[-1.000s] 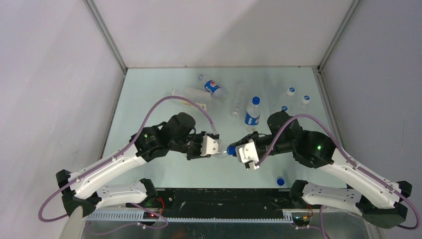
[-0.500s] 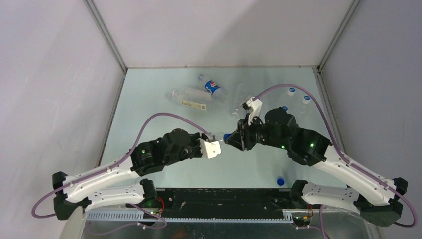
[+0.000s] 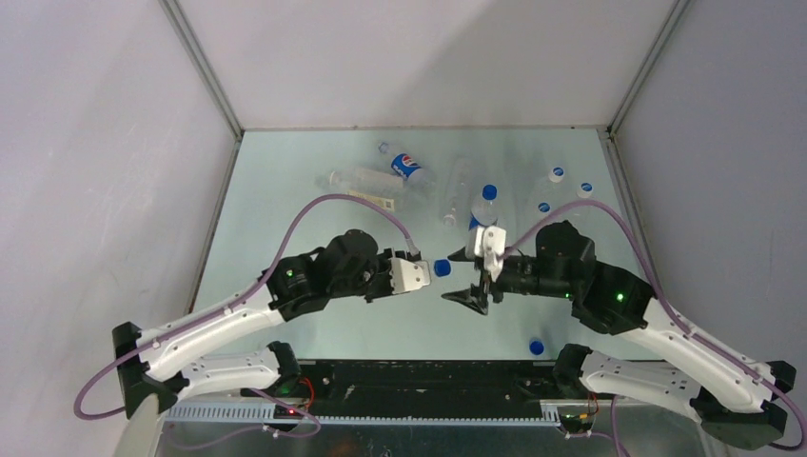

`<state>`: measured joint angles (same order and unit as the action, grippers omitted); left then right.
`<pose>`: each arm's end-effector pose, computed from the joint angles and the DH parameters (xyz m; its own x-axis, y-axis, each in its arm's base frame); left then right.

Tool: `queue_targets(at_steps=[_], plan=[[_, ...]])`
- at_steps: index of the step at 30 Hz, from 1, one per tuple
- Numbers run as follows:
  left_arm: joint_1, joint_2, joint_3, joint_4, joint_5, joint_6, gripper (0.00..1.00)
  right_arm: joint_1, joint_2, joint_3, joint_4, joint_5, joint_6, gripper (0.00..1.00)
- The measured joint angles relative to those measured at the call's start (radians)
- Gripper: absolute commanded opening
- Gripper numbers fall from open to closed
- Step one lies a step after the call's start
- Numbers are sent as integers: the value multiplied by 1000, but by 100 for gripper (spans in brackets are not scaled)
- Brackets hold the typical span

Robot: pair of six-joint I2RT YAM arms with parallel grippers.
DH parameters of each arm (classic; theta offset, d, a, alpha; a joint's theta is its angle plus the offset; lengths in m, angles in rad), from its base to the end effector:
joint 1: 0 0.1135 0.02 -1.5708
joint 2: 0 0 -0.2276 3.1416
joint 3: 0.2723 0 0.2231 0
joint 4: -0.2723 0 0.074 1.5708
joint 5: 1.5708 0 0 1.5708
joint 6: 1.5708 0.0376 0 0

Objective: Screw on the bottle caps

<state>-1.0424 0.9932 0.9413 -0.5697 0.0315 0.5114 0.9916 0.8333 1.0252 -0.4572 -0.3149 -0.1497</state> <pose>0.1019 -0.1769 0.2880 0.1727 0.6744 -0.7179 0.9077 0.1740 0.3819 0.0846 0.1506 0.3531 0.0012 -0.2573 -0.9663 -0.9700 0.2346 -0.0636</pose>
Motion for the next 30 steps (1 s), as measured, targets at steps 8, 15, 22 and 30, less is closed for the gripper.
queue_targets(at_steps=[8, 15, 22, 30], plan=[[17, 35, 51, -96, 192, -3, 0, -26, -29, 0, -123, -152, -446, 62], [18, 35, 84, -121, 267, 6, 0, -28, -5, 0, -169, -227, -573, 53], [17, 37, 84, -136, 292, 12, 0, -29, 6, 0, -173, -262, -596, 37], [18, 47, 97, -159, 293, 12, 0, -32, 16, 0, -170, -252, -593, 13]])
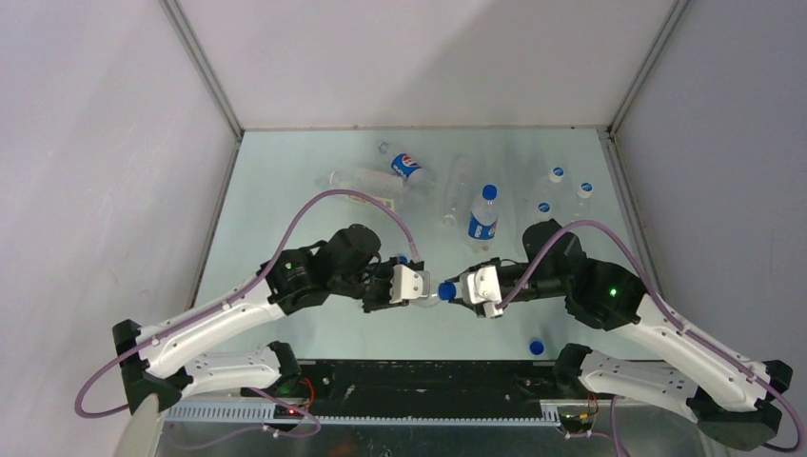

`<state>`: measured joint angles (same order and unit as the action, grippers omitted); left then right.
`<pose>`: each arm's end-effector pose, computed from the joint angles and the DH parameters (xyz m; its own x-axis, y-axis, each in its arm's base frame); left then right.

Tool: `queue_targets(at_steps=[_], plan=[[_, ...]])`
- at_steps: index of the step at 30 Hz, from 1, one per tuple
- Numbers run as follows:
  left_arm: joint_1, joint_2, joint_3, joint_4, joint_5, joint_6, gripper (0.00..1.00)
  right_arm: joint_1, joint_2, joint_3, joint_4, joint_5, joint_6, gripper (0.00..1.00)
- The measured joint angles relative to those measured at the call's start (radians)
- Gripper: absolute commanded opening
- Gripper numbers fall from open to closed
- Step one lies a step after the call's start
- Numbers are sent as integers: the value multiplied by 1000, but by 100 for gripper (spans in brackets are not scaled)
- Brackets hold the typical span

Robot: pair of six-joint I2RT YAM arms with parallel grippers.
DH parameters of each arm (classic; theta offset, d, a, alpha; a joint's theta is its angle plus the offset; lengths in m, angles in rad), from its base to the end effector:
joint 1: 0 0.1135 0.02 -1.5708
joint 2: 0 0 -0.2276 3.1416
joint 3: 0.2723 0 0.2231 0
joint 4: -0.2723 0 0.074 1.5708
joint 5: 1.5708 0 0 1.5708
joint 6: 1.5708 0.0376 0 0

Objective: Screw on the bottle caps

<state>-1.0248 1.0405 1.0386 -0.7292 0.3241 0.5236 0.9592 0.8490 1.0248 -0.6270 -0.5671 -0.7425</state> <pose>0.0944 -0.1784 0.2962 0.1664 0.6390 -0.7510 0.9815 -0.0345 0.1881 0.0787 0.1474 0.3349 0.4701 -0.3229 -0.8214 -0.8826 -0.1762 -0.4359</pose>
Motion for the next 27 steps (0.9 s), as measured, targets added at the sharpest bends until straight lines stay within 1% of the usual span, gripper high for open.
queue_targets(at_steps=[1, 2, 3, 5, 7, 9, 12, 15, 17, 19, 20, 21, 22, 23, 24, 25, 27], plan=[[0, 0, 0, 0, -4, -1, 0, 1, 2, 0, 2, 6, 11, 6], [0, 0, 0, 0, -6, -2, 0, 2, 3, 0, 6, 15, 26, 2], [0, -1, 0, 0, -12, -5, 0, 4, 5, 0, 11, 23, 47, 0], [-2, -7, -1, 5, -34, -15, 0, 8, 9, 0, 31, 51, 123, 0], [-13, -26, -8, 19, -78, -22, 0, 15, 12, 0, 66, 93, 239, 0], [-45, -63, -34, 59, -171, -26, 0, 26, 13, 0, 106, 161, 396, 0], [-111, -108, -81, 137, -333, -24, 0, 34, 14, 0, 154, 296, 717, 0], [-178, -129, -135, 229, -497, -9, 0, 26, 22, 0, 168, 404, 1047, 0], [-220, -131, -166, 280, -606, 7, 0, 18, 25, 0, 167, 458, 1218, 0], [-247, -130, -187, 316, -691, 26, 0, 13, 30, -5, 170, 496, 1329, 2], [-256, -129, -192, 327, -719, 33, 0, 12, 31, -8, 174, 511, 1367, 7], [-262, -126, -193, 333, -745, 38, 0, 12, 31, -11, 182, 522, 1386, 21], [-264, -124, -193, 339, -760, 43, 0, 11, 30, -14, 192, 526, 1385, 28], [-265, -124, -193, 346, -769, 45, 0, 11, 27, -15, 202, 525, 1373, 41], [-265, -124, -193, 352, -773, 45, 0, 10, 24, -15, 214, 518, 1339, 47], [-260, -126, -193, 357, -769, 44, 0, 9, 19, -16, 224, 511, 1301, 56], [-235, -128, -191, 351, -731, 36, 0, 8, 2, -16, 237, 480, 1177, 65]])
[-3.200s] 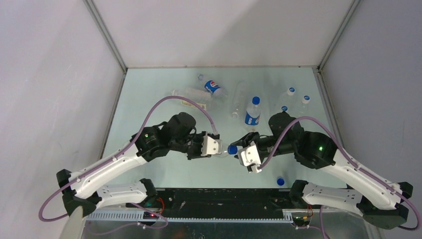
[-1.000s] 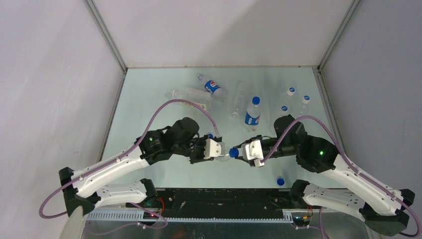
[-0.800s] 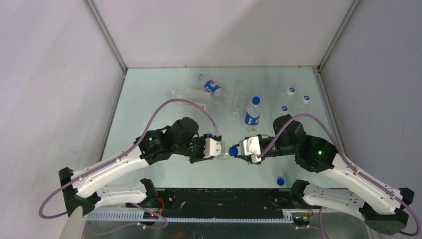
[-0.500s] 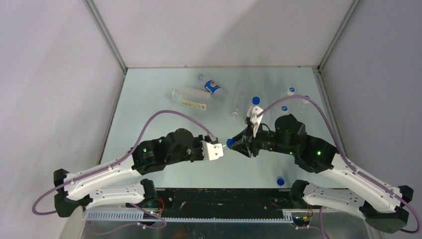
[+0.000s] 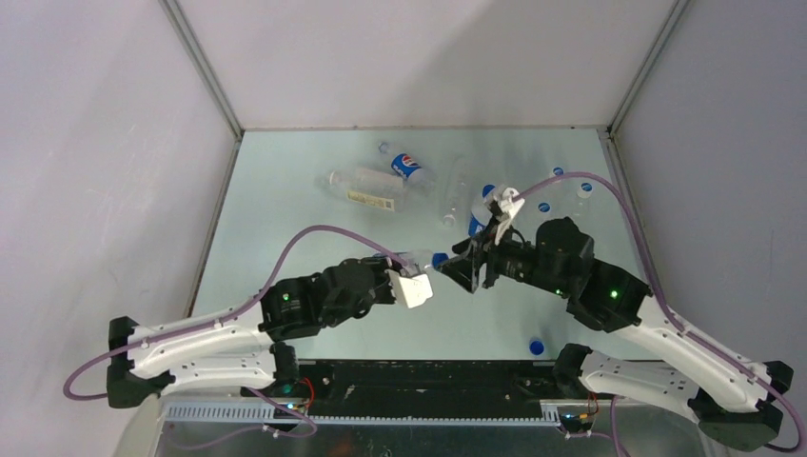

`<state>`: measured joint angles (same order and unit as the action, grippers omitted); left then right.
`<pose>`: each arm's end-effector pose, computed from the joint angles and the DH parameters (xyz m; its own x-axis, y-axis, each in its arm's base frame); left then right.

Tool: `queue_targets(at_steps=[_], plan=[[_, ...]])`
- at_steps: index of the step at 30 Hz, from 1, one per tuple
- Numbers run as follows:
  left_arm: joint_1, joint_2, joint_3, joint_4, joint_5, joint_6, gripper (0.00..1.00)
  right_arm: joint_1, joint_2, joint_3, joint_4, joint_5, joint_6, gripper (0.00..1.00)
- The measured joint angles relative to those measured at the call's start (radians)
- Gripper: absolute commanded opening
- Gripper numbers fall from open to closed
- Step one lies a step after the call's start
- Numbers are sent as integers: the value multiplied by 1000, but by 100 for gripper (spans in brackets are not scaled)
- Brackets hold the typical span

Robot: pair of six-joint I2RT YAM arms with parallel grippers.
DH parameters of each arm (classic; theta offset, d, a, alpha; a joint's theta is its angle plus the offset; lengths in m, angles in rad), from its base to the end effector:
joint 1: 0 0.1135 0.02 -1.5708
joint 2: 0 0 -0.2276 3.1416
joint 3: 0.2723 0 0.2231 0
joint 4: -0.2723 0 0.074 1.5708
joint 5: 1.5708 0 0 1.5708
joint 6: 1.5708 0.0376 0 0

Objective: Screw on the bottle caps

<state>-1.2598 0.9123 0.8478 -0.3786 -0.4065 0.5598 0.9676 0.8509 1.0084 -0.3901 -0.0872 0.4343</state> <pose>0.0745 -0.1831 0.2930 0.2951 0.6757 -0.6755 0.7180 0.3096 0.6234 0.1001 0.1511 0.3519 -0.4841 0.0362 -0.8743 -0.7328 0.5292 0.4277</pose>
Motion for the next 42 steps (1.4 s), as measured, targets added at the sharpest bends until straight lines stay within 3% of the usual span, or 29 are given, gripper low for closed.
queue_targets(at_steps=[4, 9, 15, 22, 33, 39, 42], plan=[[94, -5, 15, -77, 149, -21, 0, -6, -58, 0, -5, -86, -344, 71], [186, -2, 77, -188, 392, -38, 0, -14, -100, 0, -93, -254, -783, 71], [216, 35, 163, -275, 626, -37, 0, -23, -93, 0, -178, -385, -1079, 67], [216, 90, 183, -329, 734, -36, 0, -26, -53, 2, -231, -464, -1204, 59], [216, 115, 196, -343, 759, -36, 0, -26, -44, 8, -234, -536, -1222, 43], [216, 122, 208, -346, 759, -35, 0, -26, -35, 10, -226, -550, -1220, 30], [216, 122, 209, -353, 760, -35, 0, -26, -28, 12, -229, -552, -1214, 14]])
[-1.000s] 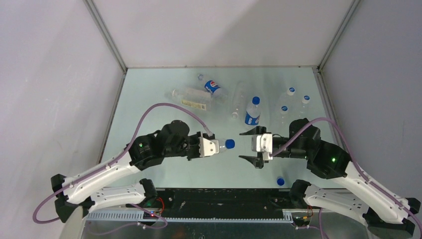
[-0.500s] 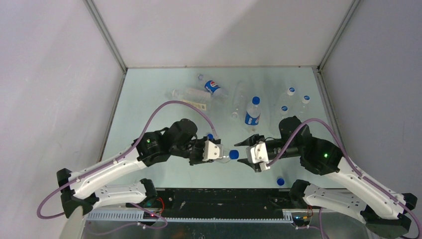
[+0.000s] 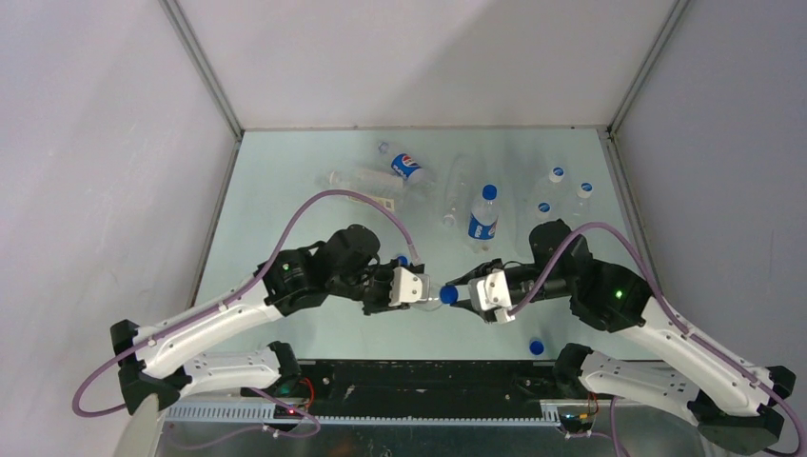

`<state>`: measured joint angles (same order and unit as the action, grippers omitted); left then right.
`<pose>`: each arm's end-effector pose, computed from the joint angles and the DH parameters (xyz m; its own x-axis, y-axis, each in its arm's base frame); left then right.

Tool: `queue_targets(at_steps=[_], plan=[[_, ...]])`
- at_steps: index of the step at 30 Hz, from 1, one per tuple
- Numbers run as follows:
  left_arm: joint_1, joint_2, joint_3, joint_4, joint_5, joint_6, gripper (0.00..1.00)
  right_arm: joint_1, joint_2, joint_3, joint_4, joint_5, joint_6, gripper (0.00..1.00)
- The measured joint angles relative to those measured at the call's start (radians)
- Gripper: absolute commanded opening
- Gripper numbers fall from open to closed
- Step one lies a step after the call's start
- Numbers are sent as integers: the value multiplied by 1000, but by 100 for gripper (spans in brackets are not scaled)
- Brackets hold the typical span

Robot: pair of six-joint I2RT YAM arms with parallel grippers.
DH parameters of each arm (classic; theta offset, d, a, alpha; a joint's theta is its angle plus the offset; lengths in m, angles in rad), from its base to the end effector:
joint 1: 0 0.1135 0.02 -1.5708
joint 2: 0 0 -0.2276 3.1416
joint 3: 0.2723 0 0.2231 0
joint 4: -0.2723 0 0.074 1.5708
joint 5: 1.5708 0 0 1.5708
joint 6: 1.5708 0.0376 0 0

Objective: Screw on the bottle caps

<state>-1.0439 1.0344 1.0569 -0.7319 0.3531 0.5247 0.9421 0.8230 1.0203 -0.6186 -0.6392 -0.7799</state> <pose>0.0894 -0.1795 0.3028 0.1889 0.6100 -0.7695 0.9802 -0.0700 0.1852 0.0755 0.1420 0.3387 0.5106 -0.2574 -0.8204 -0.8583 -0.2100 -0.4683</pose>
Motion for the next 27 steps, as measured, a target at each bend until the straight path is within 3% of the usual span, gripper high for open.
queue_targets(at_steps=[2, 6, 10, 17, 21, 23, 24, 27], plan=[[0, 0, 0, -6, -1, 0, 0, 1, 7, 2, -1, 3, 13, 0], [1, -1, 0, -15, -15, -6, 0, 10, 22, 4, 11, 34, 93, 0], [-13, -32, -30, 35, -93, -28, 0, 25, 34, 5, 71, 154, 372, 0], [-158, -117, -180, 255, -494, -35, 0, 23, 57, 13, 105, 431, 1030, 0], [-236, -124, -264, 395, -687, -19, 0, 18, 56, 1, 106, 517, 1273, 0], [-253, -124, -293, 445, -739, -19, 0, 17, 55, -9, 117, 549, 1344, 11], [-257, -124, -306, 469, -758, -21, 0, 17, 54, -14, 127, 561, 1361, 25], [-263, -129, -342, 543, -793, -37, 0, 17, 34, -42, 180, 587, 1361, 46]])
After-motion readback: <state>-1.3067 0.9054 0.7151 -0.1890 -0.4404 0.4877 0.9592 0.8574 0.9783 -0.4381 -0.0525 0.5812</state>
